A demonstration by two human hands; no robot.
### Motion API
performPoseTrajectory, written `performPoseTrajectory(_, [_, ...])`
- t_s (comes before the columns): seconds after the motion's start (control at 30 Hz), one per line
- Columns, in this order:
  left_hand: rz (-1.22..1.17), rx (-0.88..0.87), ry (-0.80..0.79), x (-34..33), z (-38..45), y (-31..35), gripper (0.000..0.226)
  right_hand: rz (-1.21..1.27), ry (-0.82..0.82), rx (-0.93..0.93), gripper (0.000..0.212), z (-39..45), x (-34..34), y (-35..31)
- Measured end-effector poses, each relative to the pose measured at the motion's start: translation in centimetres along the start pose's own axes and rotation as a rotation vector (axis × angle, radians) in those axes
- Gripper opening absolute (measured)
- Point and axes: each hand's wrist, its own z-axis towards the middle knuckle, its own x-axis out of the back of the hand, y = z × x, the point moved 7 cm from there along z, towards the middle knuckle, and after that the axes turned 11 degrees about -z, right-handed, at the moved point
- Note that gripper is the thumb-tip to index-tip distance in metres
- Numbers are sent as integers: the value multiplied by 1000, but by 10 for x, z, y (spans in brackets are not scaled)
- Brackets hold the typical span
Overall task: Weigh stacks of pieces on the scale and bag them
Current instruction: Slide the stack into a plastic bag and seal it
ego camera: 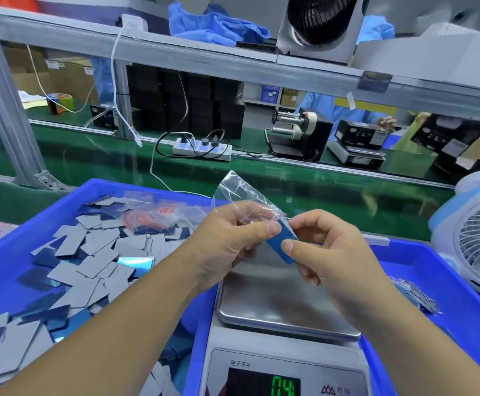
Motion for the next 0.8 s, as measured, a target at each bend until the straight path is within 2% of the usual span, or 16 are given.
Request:
performPoseTrajectory(0.2, [-19, -27, 5, -5, -2, 4, 12, -57, 2, 82, 16, -1, 1, -7])
performPoseTrajectory(0.3, [-79, -17, -20, -8, -2, 3, 15, 59, 28, 90, 15, -1, 1, -8])
performPoseTrajectory(0.37, [-103, -12, -32, -10, -1, 2, 10, 137, 47, 70, 15, -1, 2, -7])
performPoseTrajectory(0.5, [-150, -15, 41, -2, 1, 3, 14, 337, 63, -1, 16, -1, 5, -2])
performPoseTrajectory(0.6, [-100, -33, 59, 1, 2, 5, 14, 421, 8, -33, 22, -1, 4, -1])
performPoseTrajectory(0.73, [39, -53, 12, -7, -1, 3, 8, 417, -47, -47, 20, -2, 0, 0])
performPoseTrajectory(0.8, [71, -47, 22, -6, -1, 1, 13, 409, -46, -42, 17, -1, -1, 0])
